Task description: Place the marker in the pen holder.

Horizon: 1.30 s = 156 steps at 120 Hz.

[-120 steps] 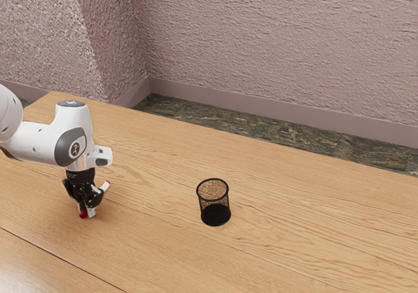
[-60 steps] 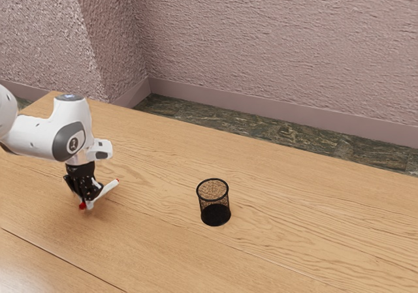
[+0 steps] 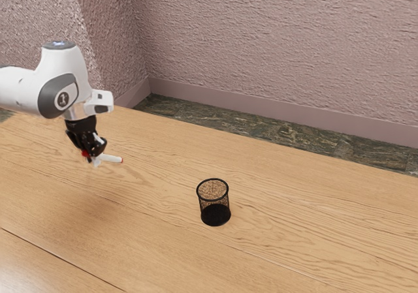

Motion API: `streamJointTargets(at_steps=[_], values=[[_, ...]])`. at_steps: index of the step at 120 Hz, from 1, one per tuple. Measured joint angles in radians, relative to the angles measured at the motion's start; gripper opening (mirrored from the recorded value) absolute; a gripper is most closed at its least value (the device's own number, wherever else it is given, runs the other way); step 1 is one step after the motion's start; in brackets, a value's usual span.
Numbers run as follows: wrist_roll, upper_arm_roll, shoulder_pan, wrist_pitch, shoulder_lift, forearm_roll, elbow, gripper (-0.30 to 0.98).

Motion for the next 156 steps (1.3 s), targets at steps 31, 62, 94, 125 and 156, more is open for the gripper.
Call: streamJointTargets(at_steps=[31,62,94,125,156], values=[[0.005,-0.016,-0.105,-0.225,0.024,-0.021,0.214,-0.07],[0.025,-0.047,-0.242,-0.362,0.046,-0.116,0.307,-0.07],[0.042,-0.04,-0.513,-0.433,0.07,-0.181,0.329,-0.05],[0.055,-0.061,-0.488,-0.476,0.167,-0.192,0.465,-0.05],[0.065,-0.071,-0.434,-0.514,0.174,-0.187,0.441,-0.05]])
